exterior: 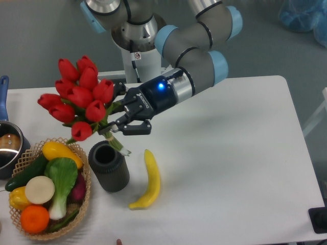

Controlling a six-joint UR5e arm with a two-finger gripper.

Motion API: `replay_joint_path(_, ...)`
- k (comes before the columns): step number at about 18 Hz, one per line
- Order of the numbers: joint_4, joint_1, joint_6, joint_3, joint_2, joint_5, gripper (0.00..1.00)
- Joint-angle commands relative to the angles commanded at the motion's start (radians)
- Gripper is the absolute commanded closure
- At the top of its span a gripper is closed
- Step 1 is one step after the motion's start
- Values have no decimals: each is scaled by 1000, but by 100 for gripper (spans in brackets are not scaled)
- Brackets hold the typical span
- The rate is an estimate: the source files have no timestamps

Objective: Insert the flowers into the vase
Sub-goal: 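Lower the tulip stems into the vase opening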

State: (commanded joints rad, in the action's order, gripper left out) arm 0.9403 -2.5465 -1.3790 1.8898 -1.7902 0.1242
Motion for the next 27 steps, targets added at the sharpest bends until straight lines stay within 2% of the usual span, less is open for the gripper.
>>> replay_joint_path(9, 0, 41, -6, 0, -15, 11, 65)
replay_joint_path(27, -3, 41, -9, 6, -54, 9, 65)
